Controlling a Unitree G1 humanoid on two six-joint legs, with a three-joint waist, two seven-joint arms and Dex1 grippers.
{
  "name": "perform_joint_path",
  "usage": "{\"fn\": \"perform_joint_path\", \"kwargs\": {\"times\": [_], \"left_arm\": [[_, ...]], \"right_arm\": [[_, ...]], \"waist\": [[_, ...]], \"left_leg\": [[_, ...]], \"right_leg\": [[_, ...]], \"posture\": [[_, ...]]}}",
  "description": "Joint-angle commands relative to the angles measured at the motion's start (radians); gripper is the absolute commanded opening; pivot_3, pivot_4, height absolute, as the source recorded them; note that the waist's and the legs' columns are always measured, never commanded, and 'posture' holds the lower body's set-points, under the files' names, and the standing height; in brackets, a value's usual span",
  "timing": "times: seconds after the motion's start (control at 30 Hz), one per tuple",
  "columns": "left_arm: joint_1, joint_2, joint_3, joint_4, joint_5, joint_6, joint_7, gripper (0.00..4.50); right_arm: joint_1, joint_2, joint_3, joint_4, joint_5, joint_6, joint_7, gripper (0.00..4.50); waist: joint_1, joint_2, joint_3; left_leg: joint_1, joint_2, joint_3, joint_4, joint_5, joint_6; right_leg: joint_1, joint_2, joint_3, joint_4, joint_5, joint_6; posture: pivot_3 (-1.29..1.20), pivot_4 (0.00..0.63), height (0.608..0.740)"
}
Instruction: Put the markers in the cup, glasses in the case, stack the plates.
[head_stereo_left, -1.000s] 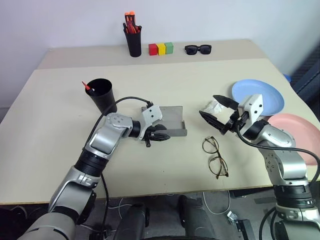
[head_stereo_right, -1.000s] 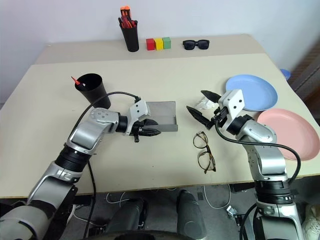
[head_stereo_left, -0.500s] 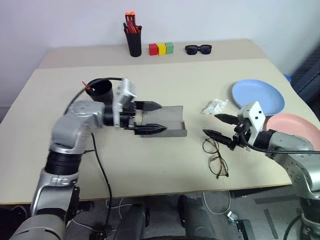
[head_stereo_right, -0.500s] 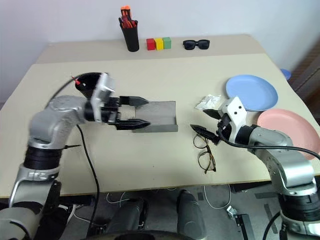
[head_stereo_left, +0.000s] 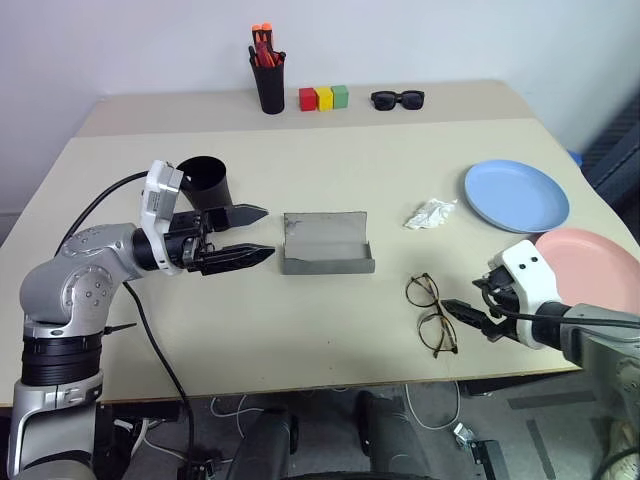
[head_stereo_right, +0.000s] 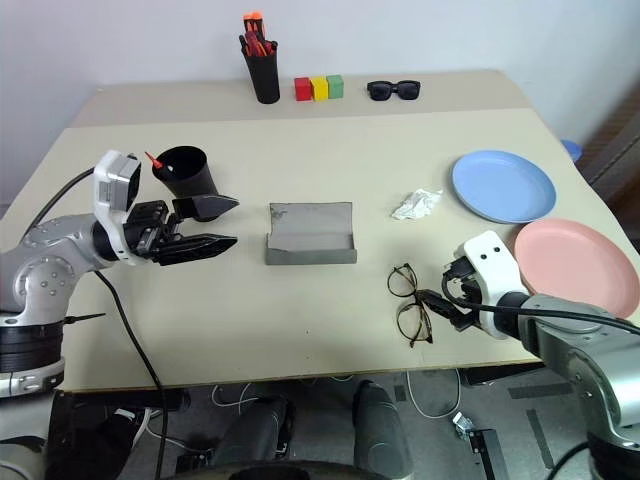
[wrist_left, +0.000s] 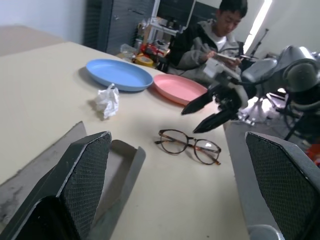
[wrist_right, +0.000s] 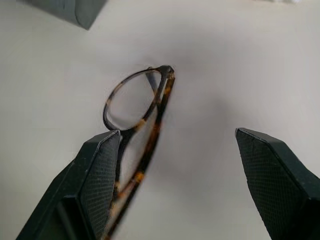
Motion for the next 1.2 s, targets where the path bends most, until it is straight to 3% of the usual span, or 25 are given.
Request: {"fn": "perform_joint_path", "kwargs": {"times": [0.03, 0.27, 0.37, 0.57, 0.83, 1.0, 1.1, 1.2], "left_arm": [[0.009, 0.039, 0.025, -0.023, -0.030, -0.004, -0.011, 4.41], [0.017, 0.029, 0.015, -0.046, -0.050, -0.019, 0.025, 4.41], [0.020, 0.027, 0.013, -0.049, -0.046, -0.036, 0.037, 4.50], [0.012, 0.023, 0.004, -0.059, -0.055, -0.031, 0.067, 4.50], [0.020, 0.029, 0.004, -0.063, -0.055, -0.039, 0.082, 4.50], [0.028, 0.046, 0.026, -0.048, -0.061, -0.030, 0.086, 4.50], [0.047, 0.063, 0.038, -0.028, -0.044, -0.051, 0.079, 4.50], [0.073, 0.069, 0.040, -0.027, -0.041, -0.069, 0.076, 4.50]], "right_arm": [[-0.061, 0.077, -0.066, -0.042, 0.050, 0.097, -0.025, 3.75], [-0.055, 0.070, -0.029, -0.058, 0.055, 0.158, -0.022, 3.75], [-0.042, 0.058, -0.009, -0.052, 0.046, 0.154, -0.023, 2.92], [-0.040, 0.071, 0.021, -0.027, 0.039, 0.129, -0.028, 0.04], [-0.063, 0.030, 0.041, -0.010, 0.041, 0.092, -0.012, 0.04], [-0.255, -0.087, 0.021, 0.043, 0.053, 0.066, 0.037, 0.04], [-0.379, -0.102, 0.113, 0.120, -0.018, -0.072, 0.022, 0.04], [-0.462, 0.007, 0.256, 0.250, -0.144, -0.296, -0.036, 0.04]], "waist": [[0.000, 0.000, 0.000], [0.002, 0.000, 0.000], [0.001, 0.000, 0.000], [0.001, 0.000, 0.000], [0.000, 0.000, 0.000], [-0.004, 0.001, 0.001], [-0.005, 0.001, 0.001], [-0.007, 0.000, 0.000]], "left_leg": [[0.000, 0.000, 0.000, 0.000, 0.000, 0.000], [-0.001, 0.000, -0.001, 0.000, 0.000, 0.000], [-0.001, 0.000, 0.000, 0.000, 0.000, 0.000], [-0.001, 0.000, 0.000, 0.000, 0.000, 0.000], [-0.001, 0.000, 0.000, 0.000, 0.000, 0.000], [-0.001, 0.000, 0.001, 0.000, 0.000, 0.000], [-0.001, 0.001, 0.001, -0.002, 0.000, 0.000], [-0.001, 0.001, 0.001, -0.003, 0.000, 0.000]], "right_leg": [[0.000, 0.000, 0.000, 0.000, 0.000, 0.000], [0.000, 0.000, 0.000, 0.000, 0.000, 0.000], [0.000, 0.000, 0.000, 0.000, 0.000, 0.000], [0.000, 0.001, 0.000, 0.000, 0.000, 0.000], [0.000, 0.001, 0.000, 0.000, 0.000, 0.000], [-0.001, 0.001, 0.000, 0.000, -0.001, 0.001], [-0.002, 0.002, 0.000, 0.000, -0.001, 0.001], [-0.002, 0.002, 0.000, -0.001, 0.000, 0.000]], "posture": [[0.00, 0.150, 0.740], [0.00, 0.150, 0.740], [0.00, 0.150, 0.740], [0.00, 0.150, 0.740], [0.00, 0.150, 0.740], [0.00, 0.150, 0.740], [0.00, 0.150, 0.740], [0.00, 0.150, 0.740]]}}
